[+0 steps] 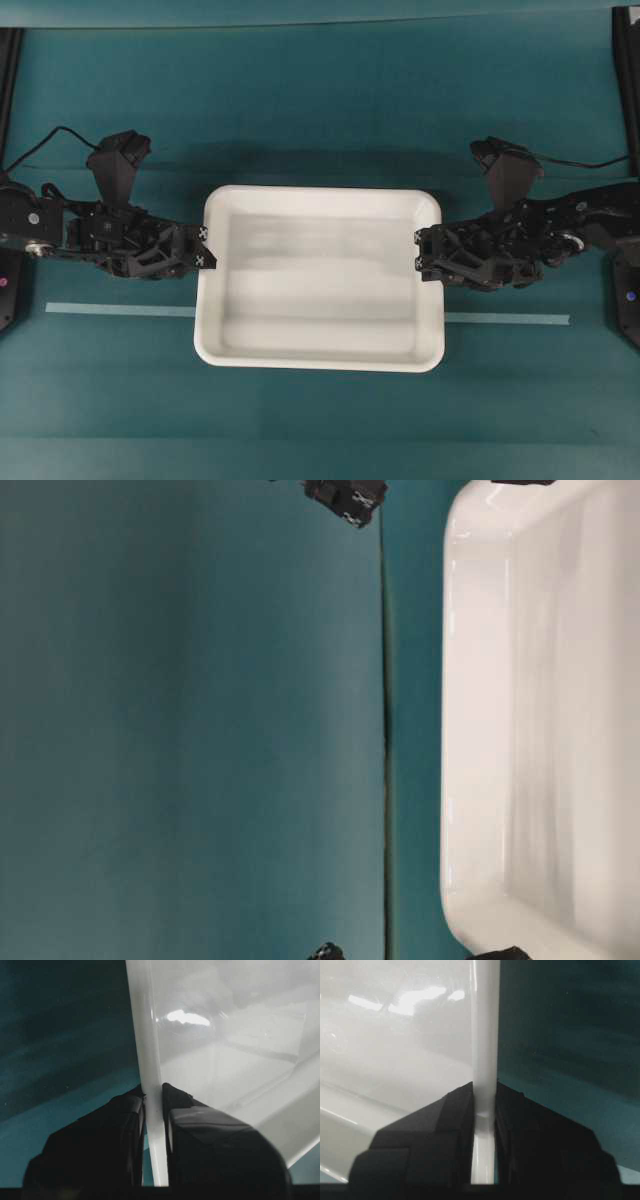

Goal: Lift the white case with both hands.
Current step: 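Lower the tray back down onto the table with both grippers, then open both grippers to release the tray rims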

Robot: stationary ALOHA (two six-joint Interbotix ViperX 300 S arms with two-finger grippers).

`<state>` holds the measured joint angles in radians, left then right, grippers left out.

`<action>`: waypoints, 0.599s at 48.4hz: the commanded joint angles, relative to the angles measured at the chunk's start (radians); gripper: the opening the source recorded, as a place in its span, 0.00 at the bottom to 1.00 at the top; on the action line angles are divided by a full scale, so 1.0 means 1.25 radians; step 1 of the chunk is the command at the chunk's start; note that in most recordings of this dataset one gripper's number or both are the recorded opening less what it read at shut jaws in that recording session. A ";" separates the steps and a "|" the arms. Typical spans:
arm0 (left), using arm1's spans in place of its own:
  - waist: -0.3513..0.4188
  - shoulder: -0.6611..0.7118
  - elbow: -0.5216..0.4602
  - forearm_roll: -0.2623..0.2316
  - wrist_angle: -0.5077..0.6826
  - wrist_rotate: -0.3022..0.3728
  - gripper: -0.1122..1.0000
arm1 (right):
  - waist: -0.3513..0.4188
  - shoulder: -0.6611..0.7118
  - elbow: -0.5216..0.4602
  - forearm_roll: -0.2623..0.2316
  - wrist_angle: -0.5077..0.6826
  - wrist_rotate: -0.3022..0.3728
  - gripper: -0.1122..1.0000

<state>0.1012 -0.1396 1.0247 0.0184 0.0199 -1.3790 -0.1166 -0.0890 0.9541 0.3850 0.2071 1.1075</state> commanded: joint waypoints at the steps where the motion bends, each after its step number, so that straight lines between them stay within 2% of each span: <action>1: -0.002 0.022 0.000 0.004 0.005 0.002 0.16 | 0.001 0.025 0.000 -0.001 -0.004 -0.006 0.21; 20: -0.002 0.020 -0.015 0.004 0.005 0.002 0.16 | -0.006 0.025 -0.004 -0.001 -0.004 -0.009 0.22; 23: -0.004 0.017 -0.016 0.004 0.005 0.004 0.16 | -0.006 0.026 -0.004 -0.001 -0.004 -0.009 0.28; 29: -0.009 0.015 -0.016 0.004 0.002 0.004 0.16 | -0.006 0.026 -0.007 -0.001 -0.004 -0.009 0.51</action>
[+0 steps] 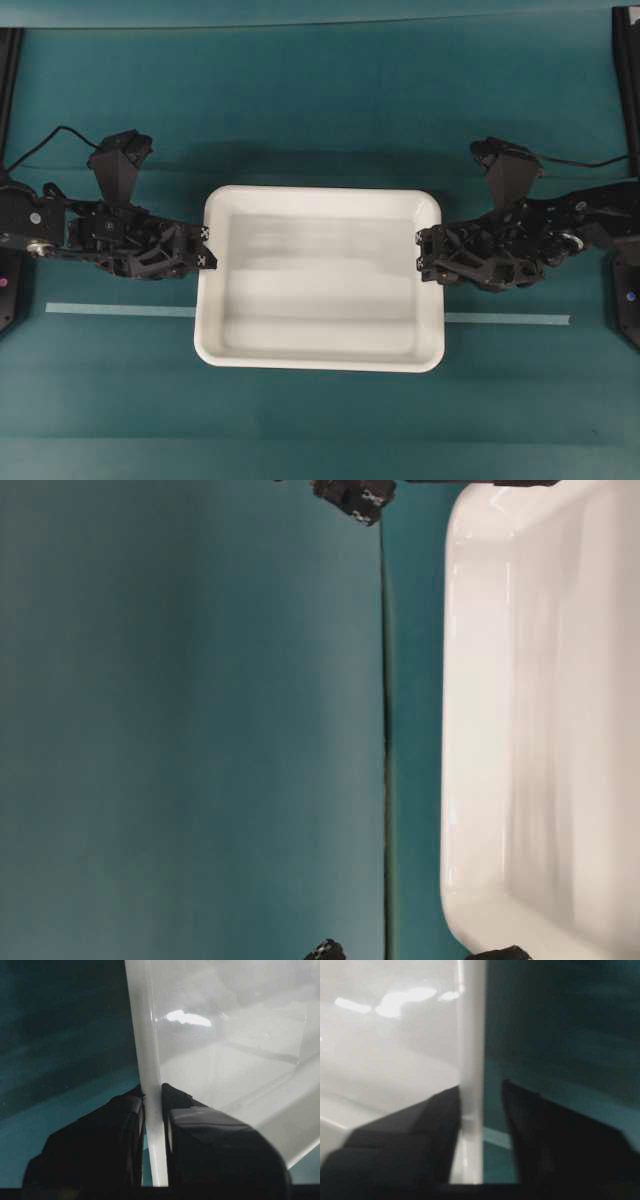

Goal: Lift the white case with both hands.
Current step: 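Open both grippers to release the tray rims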

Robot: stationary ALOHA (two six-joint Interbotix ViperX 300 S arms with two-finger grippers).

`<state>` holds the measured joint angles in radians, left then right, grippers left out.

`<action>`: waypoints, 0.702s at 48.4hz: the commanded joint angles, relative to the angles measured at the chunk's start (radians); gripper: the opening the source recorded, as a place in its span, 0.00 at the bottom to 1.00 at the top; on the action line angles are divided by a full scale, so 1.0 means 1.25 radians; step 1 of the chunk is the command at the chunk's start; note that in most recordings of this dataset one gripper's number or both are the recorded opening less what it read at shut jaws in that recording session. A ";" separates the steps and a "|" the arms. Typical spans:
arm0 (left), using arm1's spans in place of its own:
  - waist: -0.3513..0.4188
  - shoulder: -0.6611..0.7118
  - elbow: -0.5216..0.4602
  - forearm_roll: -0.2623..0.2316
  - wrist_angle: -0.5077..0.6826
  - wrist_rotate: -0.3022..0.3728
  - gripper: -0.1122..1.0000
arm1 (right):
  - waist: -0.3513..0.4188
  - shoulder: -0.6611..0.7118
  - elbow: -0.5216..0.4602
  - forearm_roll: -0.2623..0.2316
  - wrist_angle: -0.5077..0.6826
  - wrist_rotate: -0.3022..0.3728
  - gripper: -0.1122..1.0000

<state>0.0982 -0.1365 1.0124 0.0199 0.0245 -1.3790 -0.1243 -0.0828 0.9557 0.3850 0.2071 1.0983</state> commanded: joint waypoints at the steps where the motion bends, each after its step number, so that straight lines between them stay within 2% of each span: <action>1: -0.007 0.011 -0.006 0.002 0.001 0.004 0.16 | 0.000 0.021 -0.010 -0.002 -0.004 -0.001 0.57; 7: -0.011 0.006 -0.006 0.002 0.001 0.004 0.16 | 0.000 0.022 -0.017 -0.001 -0.005 -0.005 0.78; 12: -0.013 -0.002 -0.006 0.002 -0.006 0.005 0.19 | 0.000 0.021 -0.025 -0.001 -0.004 -0.015 0.85; 16: -0.016 -0.009 -0.006 0.002 -0.016 0.006 0.33 | 0.000 0.016 -0.027 -0.001 -0.001 -0.016 0.84; 24: -0.027 -0.032 -0.001 0.002 -0.017 0.009 0.77 | 0.000 -0.012 -0.015 -0.001 0.013 -0.016 0.85; 28: -0.026 -0.055 0.000 0.002 -0.017 0.012 0.94 | -0.001 -0.037 -0.005 -0.001 0.022 -0.016 0.85; 30: -0.023 -0.070 -0.001 0.002 -0.017 0.016 0.98 | -0.004 -0.056 0.001 -0.001 0.026 -0.017 0.85; 34: -0.017 -0.102 -0.004 0.002 -0.017 0.031 0.95 | -0.009 -0.096 0.017 -0.002 0.032 -0.016 0.85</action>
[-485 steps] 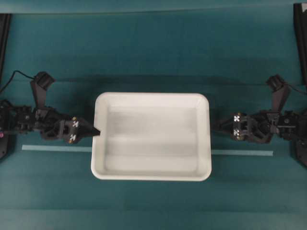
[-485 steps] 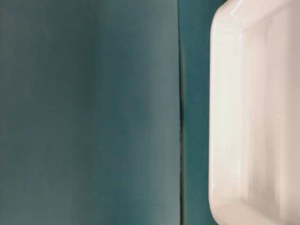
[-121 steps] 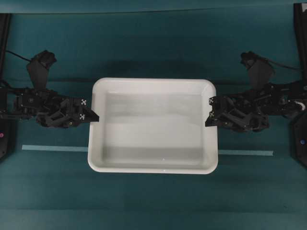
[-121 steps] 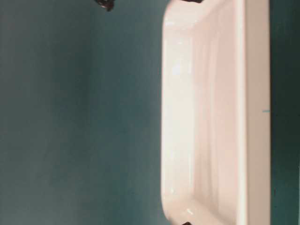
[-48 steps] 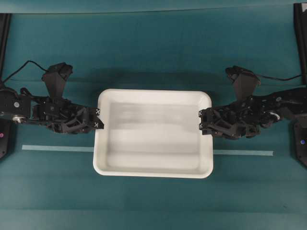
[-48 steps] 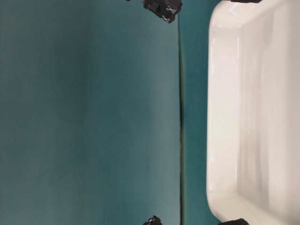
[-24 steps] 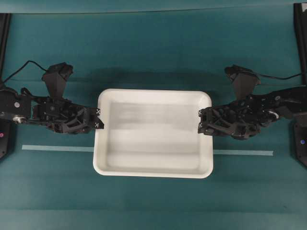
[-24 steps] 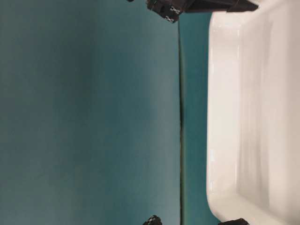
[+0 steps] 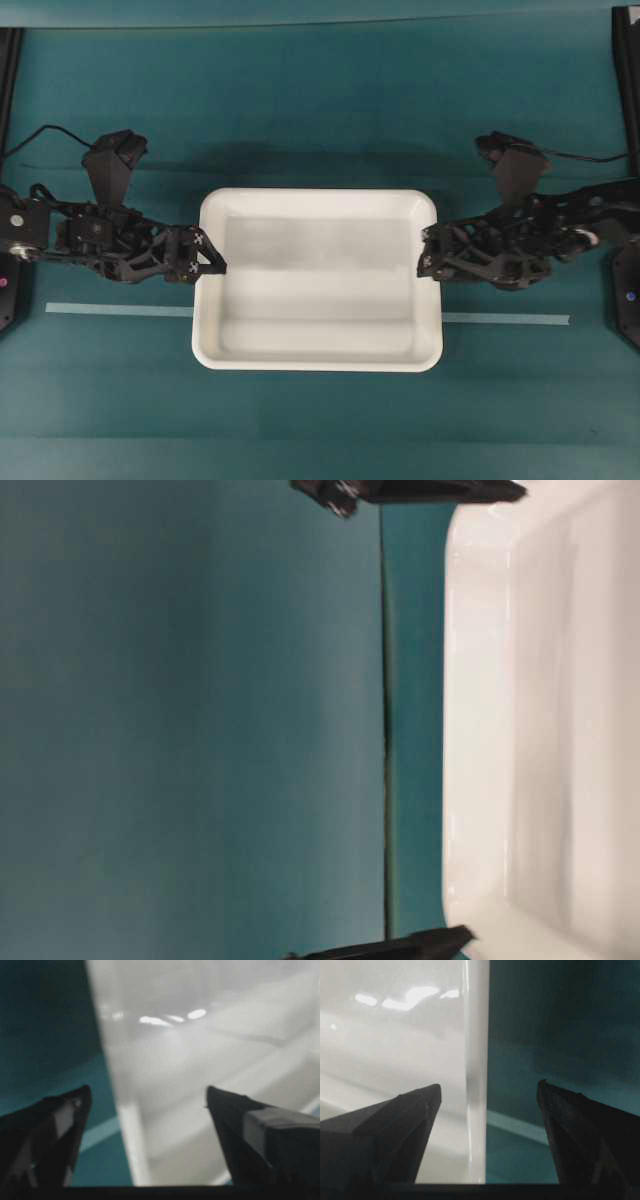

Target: Lift the white case with both hands.

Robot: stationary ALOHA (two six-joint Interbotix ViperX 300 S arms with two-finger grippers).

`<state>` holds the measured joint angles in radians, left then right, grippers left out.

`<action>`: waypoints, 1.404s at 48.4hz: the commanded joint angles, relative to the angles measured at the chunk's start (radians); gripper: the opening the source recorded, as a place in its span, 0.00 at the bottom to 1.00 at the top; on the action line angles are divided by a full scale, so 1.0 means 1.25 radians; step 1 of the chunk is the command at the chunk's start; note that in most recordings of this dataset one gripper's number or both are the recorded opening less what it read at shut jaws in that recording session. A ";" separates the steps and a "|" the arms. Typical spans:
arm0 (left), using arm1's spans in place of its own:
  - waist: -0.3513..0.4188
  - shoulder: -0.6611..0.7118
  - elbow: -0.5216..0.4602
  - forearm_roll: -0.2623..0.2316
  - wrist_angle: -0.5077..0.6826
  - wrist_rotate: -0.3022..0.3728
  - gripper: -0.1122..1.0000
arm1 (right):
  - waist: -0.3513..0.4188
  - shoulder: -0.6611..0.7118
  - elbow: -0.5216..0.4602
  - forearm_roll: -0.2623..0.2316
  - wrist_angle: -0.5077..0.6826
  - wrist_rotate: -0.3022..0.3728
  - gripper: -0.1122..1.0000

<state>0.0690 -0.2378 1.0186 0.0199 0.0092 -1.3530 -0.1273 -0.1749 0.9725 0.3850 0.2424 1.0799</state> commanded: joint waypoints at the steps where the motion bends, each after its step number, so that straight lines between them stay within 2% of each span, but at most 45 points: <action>1: 0.006 -0.032 -0.011 0.002 -0.004 0.015 0.95 | -0.006 -0.034 0.007 -0.001 0.006 0.000 0.85; 10: 0.010 -0.145 -0.013 0.002 0.013 0.065 0.95 | -0.013 -0.147 0.017 -0.002 0.036 -0.004 0.85; 20: 0.011 -0.290 -0.011 0.002 0.036 0.126 0.95 | -0.016 -0.274 0.013 -0.023 0.037 -0.015 0.85; 32: 0.012 -0.423 -0.007 0.002 0.037 0.158 0.94 | -0.017 -0.382 0.015 -0.044 -0.049 -0.107 0.85; 45: 0.012 -0.492 -0.012 0.002 0.069 0.302 0.94 | -0.016 -0.431 0.009 -0.085 -0.147 -0.281 0.85; 55: 0.012 -0.528 -0.022 0.002 0.067 0.407 0.94 | -0.005 -0.476 -0.002 -0.128 -0.194 -0.457 0.85; 68: 0.007 -0.611 -0.032 0.002 0.071 0.614 0.94 | 0.031 -0.565 0.000 -0.168 -0.199 -0.682 0.85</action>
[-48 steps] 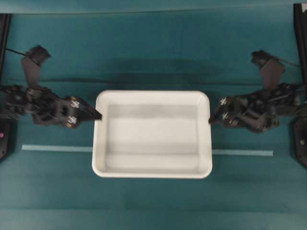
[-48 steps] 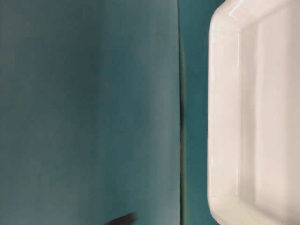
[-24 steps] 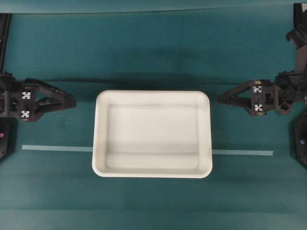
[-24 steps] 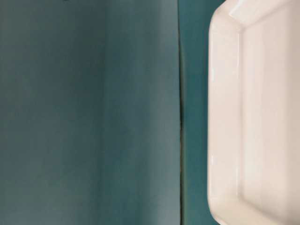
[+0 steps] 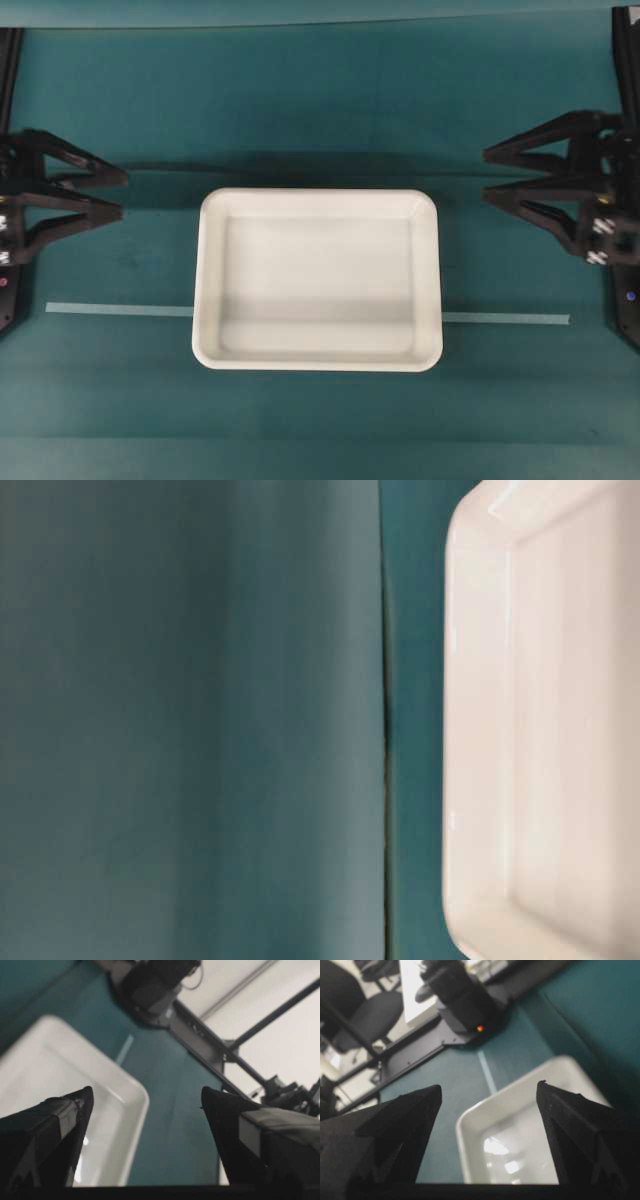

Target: Lift the white case with both hands.

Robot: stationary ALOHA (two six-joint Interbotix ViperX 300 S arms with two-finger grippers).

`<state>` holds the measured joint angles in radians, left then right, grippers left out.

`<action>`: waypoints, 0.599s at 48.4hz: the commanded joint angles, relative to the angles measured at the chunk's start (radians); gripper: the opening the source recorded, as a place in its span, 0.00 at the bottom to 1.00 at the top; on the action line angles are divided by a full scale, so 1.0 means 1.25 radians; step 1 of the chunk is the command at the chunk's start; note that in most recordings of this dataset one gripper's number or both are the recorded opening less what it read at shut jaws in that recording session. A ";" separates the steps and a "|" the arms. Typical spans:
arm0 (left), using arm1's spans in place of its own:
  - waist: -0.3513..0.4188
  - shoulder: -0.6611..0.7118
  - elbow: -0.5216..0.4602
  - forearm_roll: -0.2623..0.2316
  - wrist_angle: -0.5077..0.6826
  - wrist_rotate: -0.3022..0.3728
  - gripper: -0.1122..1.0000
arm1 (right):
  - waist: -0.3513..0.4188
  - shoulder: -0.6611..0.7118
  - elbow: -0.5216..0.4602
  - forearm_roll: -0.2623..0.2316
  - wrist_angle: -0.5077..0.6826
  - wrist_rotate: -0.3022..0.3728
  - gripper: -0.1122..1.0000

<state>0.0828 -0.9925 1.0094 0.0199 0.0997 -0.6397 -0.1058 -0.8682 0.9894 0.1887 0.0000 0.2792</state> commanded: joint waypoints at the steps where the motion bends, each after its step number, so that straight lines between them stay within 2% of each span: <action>1: -0.004 -0.013 -0.025 0.002 -0.002 0.059 0.94 | 0.017 -0.016 -0.013 -0.013 -0.004 -0.059 0.85; 8: -0.005 -0.042 -0.029 0.002 -0.001 0.158 0.94 | 0.033 -0.055 -0.013 -0.016 0.015 -0.148 0.85; 15: -0.006 -0.060 -0.031 0.002 -0.001 0.229 0.94 | 0.043 -0.083 -0.011 -0.016 0.023 -0.188 0.85; 29: -0.007 -0.063 -0.031 0.002 -0.001 0.248 0.94 | 0.045 -0.099 0.005 -0.016 0.023 -0.193 0.85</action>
<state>0.0752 -1.0861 0.9971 0.0199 0.1028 -0.3313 -0.0506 -1.0048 1.0032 0.1703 0.0337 0.0399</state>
